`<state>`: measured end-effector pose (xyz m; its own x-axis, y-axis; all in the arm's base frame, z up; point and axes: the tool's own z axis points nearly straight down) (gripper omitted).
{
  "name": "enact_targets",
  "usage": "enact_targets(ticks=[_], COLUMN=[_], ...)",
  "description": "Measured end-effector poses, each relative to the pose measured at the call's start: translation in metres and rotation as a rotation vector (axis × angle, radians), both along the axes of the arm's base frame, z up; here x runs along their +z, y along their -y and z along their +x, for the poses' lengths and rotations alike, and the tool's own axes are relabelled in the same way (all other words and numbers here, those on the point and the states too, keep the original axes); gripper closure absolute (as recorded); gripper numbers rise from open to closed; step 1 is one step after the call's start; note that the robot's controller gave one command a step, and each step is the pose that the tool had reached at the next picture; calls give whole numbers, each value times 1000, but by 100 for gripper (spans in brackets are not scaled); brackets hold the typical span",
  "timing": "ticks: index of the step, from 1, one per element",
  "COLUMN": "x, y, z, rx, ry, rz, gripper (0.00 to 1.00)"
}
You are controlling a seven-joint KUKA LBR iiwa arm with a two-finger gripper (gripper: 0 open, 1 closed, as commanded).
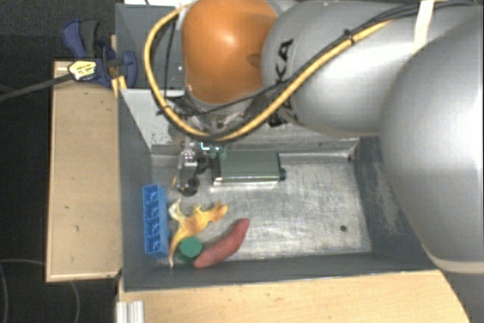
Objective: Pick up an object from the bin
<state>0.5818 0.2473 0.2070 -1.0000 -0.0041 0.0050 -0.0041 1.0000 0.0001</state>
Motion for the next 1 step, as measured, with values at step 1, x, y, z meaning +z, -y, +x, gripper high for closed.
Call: enact_targets(ticks=[1], x=[5], y=[1], z=[2], rx=[-5], ry=[8], rz=[2], gripper=[0])
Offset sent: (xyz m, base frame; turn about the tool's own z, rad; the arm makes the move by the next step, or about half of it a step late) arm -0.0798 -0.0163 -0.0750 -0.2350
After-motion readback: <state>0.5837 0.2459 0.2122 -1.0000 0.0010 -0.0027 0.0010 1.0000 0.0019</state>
